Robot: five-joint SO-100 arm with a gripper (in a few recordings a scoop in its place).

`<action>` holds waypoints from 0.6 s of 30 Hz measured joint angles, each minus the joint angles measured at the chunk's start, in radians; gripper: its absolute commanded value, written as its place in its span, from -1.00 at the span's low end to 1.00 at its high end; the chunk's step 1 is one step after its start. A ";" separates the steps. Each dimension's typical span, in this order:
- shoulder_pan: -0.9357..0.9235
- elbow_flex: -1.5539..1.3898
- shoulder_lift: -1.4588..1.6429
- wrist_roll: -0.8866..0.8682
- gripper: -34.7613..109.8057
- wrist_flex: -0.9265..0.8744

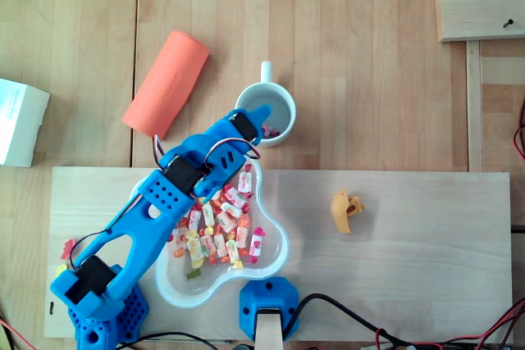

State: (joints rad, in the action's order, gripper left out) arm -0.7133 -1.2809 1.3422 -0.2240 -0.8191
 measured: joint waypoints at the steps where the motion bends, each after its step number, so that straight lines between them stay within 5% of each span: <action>1: 0.000 0.000 0.000 0.000 -0.34 0.000; 18: 0.000 0.000 0.012 -0.017 -0.52 -0.002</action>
State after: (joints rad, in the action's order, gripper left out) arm -0.7133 -1.2809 1.3545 -0.2408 -0.8207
